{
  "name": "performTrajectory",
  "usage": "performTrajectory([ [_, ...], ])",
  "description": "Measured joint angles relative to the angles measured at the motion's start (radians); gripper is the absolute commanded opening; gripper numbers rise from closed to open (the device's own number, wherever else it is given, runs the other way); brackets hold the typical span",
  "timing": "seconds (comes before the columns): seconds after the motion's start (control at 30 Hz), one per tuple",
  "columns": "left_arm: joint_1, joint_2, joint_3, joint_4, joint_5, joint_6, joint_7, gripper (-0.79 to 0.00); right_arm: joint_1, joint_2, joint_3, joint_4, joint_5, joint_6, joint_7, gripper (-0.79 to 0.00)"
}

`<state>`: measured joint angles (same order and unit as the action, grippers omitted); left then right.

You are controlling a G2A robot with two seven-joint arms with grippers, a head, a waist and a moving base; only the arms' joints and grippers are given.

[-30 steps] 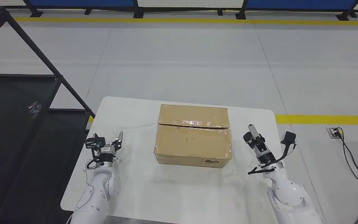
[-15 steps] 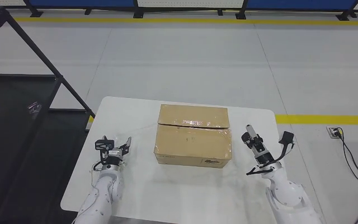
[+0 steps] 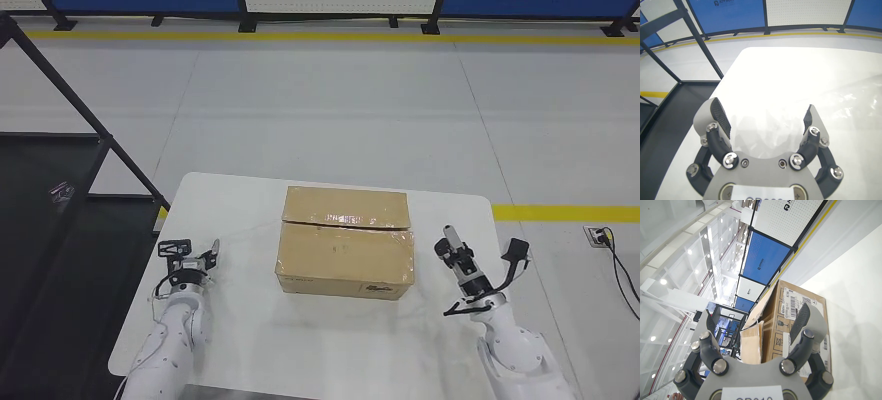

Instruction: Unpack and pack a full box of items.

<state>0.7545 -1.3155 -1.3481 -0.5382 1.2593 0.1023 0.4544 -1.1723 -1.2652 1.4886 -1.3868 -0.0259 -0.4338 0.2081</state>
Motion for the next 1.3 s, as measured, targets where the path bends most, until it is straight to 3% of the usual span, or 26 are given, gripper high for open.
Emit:
performTrajectory([
  [0.4,-0.014,-0.001,-0.069,0.026,-0.119,0.108,0.067,0.000,0.004,0.001,0.005,0.014,0.009,-0.003,0.002,0.000],
  [0.6,-0.024,-0.005,-0.082,0.037,-0.153,0.143,0.029,0.000,0.009,0.000,0.001,0.017,0.005,-0.003,0.001,0.000],
  [1.03,-0.014,-0.007,-0.055,0.032,-0.110,0.095,-0.032,0.000,0.019,0.001,0.005,0.034,0.014,-0.002,0.001,0.000],
  [1.3,0.011,0.000,-0.089,-0.014,-0.133,0.181,-0.056,0.000,0.031,0.000,-0.003,0.042,0.017,-0.002,0.004,0.000],
])
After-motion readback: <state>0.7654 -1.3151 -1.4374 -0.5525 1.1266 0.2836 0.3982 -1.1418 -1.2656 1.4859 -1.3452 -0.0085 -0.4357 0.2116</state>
